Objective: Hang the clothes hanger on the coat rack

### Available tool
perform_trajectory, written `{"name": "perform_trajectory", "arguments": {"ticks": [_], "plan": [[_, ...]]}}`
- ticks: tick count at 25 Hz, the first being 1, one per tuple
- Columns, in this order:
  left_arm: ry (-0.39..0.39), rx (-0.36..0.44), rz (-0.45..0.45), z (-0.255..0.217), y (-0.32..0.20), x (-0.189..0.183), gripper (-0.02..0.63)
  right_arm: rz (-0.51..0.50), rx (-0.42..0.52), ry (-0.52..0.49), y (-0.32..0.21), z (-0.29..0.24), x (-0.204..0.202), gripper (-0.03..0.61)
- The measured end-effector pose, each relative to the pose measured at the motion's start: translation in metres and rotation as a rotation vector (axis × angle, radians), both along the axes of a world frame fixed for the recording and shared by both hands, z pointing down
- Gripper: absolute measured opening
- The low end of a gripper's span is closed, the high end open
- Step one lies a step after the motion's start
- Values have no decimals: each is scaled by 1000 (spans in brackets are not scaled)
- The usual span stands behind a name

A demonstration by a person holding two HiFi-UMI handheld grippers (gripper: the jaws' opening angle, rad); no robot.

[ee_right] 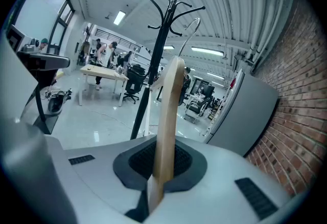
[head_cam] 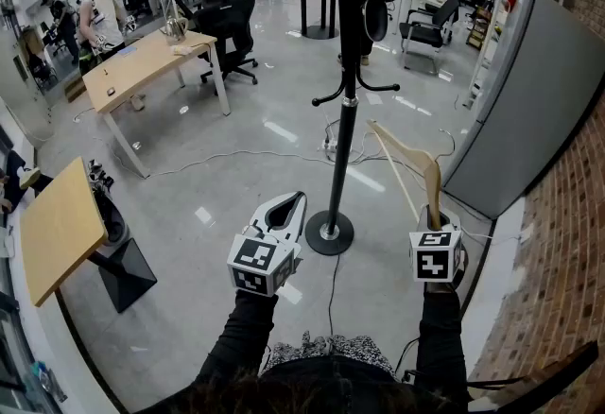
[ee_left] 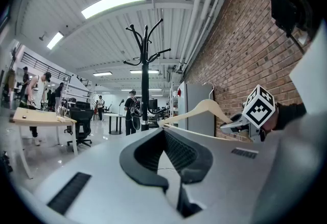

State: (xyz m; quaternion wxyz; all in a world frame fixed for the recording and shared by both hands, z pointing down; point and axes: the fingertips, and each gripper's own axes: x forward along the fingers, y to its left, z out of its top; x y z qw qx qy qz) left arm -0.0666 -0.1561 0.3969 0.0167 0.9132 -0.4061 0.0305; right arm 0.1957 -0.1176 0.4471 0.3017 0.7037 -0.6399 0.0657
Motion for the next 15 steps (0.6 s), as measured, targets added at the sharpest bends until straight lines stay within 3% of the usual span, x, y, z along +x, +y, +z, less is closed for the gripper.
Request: {"name": "perform_trajectory", "arguments": {"ticks": [15], "plan": [[-8,-1,-18,9,-52,-1,6,-9,-29,30,-67,13,0,9]]}}
